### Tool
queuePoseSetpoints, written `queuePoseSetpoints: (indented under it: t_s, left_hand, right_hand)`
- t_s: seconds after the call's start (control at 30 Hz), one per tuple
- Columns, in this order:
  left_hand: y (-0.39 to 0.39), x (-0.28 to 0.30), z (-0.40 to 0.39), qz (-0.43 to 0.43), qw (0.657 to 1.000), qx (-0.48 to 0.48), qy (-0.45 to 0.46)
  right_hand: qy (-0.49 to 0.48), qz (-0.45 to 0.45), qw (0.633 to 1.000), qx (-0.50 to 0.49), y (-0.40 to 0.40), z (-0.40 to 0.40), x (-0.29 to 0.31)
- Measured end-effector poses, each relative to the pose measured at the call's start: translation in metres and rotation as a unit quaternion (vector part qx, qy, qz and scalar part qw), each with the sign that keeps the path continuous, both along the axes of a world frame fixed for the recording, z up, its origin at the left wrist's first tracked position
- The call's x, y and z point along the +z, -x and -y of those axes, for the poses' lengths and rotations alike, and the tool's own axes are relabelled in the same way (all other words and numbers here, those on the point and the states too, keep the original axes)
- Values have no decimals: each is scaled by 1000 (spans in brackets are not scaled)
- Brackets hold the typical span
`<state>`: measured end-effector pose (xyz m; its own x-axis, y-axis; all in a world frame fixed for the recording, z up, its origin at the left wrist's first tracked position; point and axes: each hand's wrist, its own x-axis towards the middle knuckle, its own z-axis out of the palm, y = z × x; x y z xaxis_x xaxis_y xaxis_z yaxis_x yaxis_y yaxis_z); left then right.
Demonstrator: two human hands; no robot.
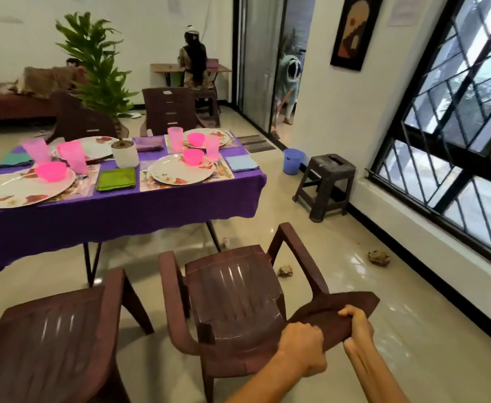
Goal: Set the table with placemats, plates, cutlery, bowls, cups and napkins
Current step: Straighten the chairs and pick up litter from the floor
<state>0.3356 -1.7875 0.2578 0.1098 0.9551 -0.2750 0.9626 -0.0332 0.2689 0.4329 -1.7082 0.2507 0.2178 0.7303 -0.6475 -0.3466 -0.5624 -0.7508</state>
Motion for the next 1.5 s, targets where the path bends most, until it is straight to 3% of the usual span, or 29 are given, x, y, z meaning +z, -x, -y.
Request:
queuePoseSetpoints:
  t_s: [0.63, 0.9, 1.17, 1.5]
  left_hand:
    - [8, 13, 9, -38, 993, 45, 107]
    - [16, 9, 30, -83, 993, 43, 70]
    - [19, 7, 40, -23, 997, 45, 64]
    - [22, -5, 41, -48, 998, 23, 25]
  right_hand:
    - [41, 15, 998, 46, -3, 13, 6]
    - [15, -17, 997, 77, 3, 33, 5]
    - [31, -12, 998, 57, 4, 40, 1]
    - [6, -18, 995, 98, -5, 42, -6]
